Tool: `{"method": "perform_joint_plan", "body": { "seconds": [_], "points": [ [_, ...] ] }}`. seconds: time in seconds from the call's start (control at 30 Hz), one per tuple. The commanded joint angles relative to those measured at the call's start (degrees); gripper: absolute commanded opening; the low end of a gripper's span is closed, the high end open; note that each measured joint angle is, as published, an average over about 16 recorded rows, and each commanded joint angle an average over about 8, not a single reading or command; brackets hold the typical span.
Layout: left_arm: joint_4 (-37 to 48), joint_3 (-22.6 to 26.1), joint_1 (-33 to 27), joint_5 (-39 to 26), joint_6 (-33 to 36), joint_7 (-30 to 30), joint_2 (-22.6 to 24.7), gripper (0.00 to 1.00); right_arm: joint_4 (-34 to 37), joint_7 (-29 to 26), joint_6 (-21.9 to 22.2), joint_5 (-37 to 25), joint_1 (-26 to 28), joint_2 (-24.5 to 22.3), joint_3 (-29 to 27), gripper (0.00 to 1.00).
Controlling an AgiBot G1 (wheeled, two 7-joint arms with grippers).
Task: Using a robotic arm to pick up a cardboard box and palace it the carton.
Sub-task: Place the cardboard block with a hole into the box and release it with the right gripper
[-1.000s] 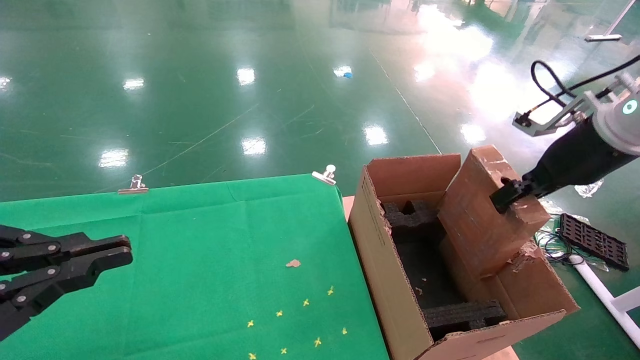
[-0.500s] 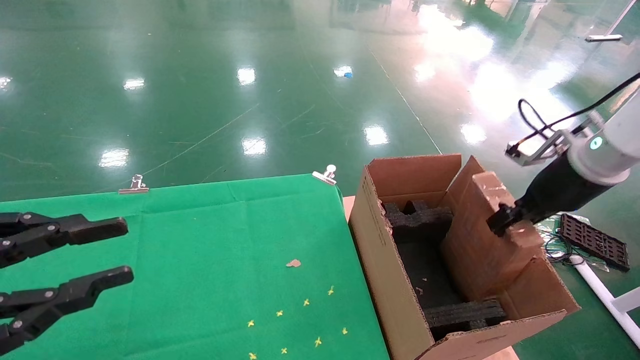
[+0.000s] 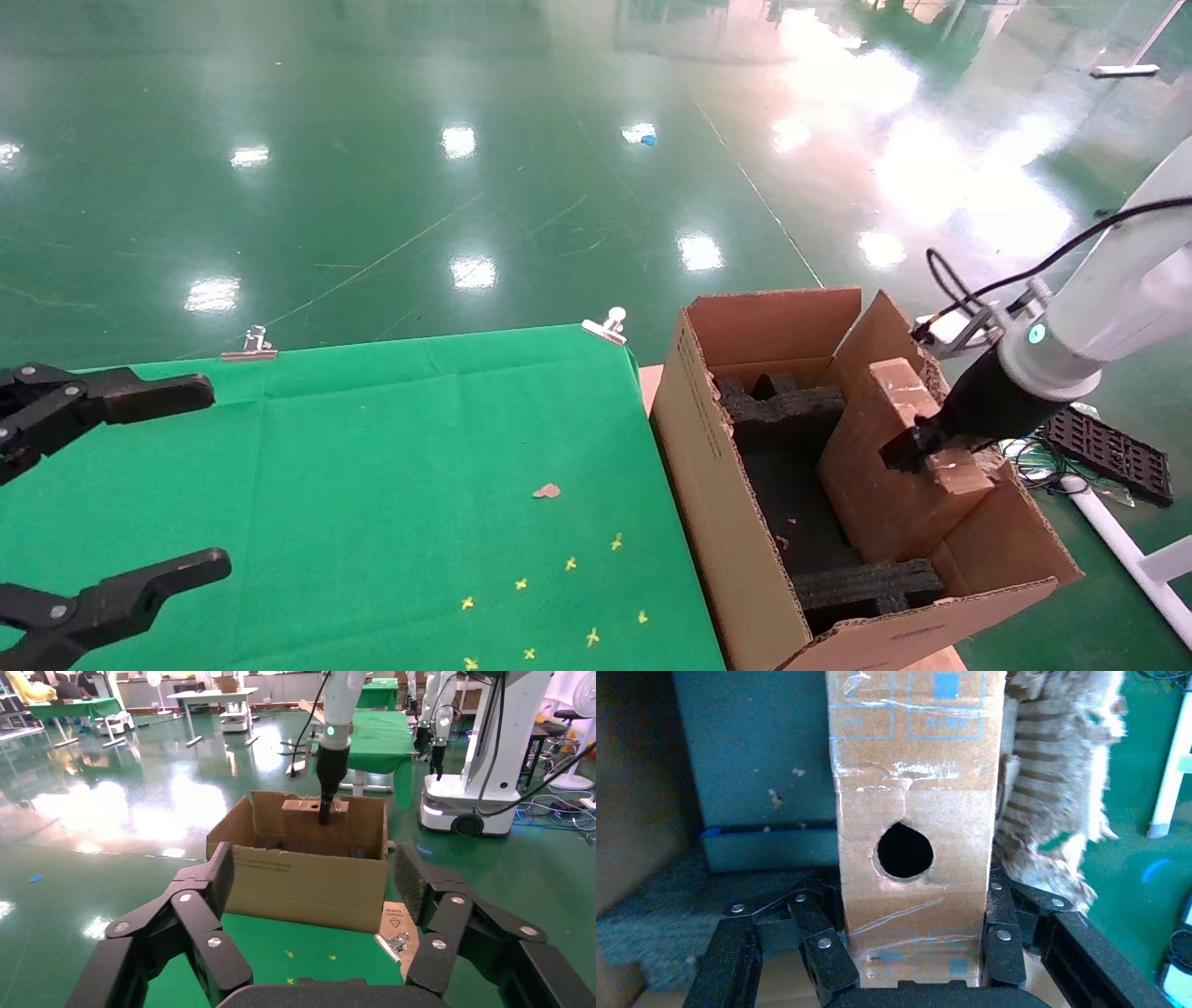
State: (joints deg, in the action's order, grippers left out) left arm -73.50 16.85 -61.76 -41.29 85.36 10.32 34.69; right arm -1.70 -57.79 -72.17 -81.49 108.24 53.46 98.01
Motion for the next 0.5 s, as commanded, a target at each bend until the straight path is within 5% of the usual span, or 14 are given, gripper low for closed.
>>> {"method": "perform_joint_plan", "body": {
  "seconds": [0.03,0.33,0.5],
  "points": [
    [0.0,0.01,0.0,0.0,0.0,0.0,0.0,1.0,0.31,-0.13,1.28,0.17,-1.4,0.39,-0.11,0.0],
    [0.0,0.04,-0.01,0.03,-0.02,-0.02,-0.02,1.0,0.58,0.3,11.08,1.58,-7.09,1.85,-1.12,0.02],
    [0.0,0.05,-0.01,0.04,-0.02,-0.03,-0.02,1.0,0.7,0.76,13.5,2.09,-8.06,2.05,-1.49,0.64]
  ]
}}
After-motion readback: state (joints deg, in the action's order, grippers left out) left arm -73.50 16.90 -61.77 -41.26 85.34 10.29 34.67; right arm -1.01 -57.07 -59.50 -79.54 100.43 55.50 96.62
